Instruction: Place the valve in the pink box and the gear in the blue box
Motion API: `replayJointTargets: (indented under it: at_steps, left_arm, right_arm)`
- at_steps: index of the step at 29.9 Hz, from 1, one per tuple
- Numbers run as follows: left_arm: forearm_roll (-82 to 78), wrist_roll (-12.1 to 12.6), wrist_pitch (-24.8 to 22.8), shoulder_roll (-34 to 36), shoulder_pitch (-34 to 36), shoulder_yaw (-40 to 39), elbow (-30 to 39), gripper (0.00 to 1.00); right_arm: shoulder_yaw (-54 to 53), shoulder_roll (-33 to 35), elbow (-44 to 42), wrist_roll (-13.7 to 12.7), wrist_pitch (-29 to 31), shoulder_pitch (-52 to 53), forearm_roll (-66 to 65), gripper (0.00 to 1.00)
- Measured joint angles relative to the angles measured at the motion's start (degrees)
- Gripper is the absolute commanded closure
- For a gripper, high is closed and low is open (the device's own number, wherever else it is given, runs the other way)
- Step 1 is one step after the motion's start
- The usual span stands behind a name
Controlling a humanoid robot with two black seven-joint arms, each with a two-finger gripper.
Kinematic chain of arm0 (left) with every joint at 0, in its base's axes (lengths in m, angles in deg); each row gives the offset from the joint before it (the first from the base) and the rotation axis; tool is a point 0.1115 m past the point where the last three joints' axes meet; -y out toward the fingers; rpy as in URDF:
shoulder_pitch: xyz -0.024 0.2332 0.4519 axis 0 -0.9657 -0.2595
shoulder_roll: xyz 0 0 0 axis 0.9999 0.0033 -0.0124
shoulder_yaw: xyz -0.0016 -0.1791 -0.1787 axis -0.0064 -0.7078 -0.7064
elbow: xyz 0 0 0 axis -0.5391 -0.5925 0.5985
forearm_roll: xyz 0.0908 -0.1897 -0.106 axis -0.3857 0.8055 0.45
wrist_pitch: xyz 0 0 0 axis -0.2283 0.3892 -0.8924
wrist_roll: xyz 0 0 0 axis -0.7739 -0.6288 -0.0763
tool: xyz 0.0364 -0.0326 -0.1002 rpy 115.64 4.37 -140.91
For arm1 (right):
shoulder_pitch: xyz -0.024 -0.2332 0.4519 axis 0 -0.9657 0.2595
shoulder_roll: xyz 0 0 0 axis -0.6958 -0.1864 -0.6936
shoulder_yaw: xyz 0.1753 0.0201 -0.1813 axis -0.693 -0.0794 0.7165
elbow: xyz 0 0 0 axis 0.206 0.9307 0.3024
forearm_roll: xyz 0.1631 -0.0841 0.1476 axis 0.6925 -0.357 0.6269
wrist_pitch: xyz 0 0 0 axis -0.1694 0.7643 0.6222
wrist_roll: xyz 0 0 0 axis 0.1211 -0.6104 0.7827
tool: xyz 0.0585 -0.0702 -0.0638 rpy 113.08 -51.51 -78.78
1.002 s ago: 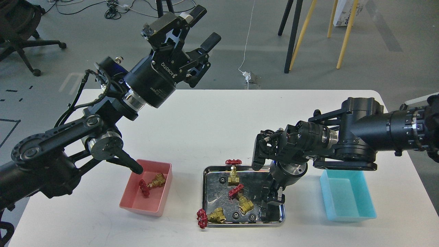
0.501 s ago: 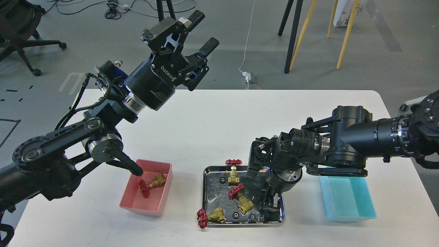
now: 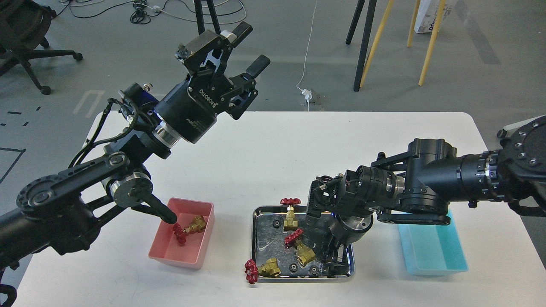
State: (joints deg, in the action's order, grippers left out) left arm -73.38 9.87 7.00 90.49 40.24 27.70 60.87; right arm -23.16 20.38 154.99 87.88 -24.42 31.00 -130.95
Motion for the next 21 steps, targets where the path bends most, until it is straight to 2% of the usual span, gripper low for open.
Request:
replayJointTargets:
  at_steps: [6,10,21]
  left_arm:
    - [0.0,0.0,0.0,0.0,-0.7,0.0,-0.2,0.32]
    - [0.0,0.0,0.0,0.0,-1.0,0.0,-0.2,0.32]
    - [0.0,0.0,0.0,0.0,-1.5,-0.1,-0.3,0.32]
  right_arm:
    - [0.0,-0.5,-0.5,-0.1,0.0,-0.4,0.0,0.63]
    - [0.0,-1.0,-0.6,-0.1,0.0,-0.4,0.0,0.77]
    - [0.0,-2.0,-2.4,-0.1,0.0,-0.7,0.2,0.81]
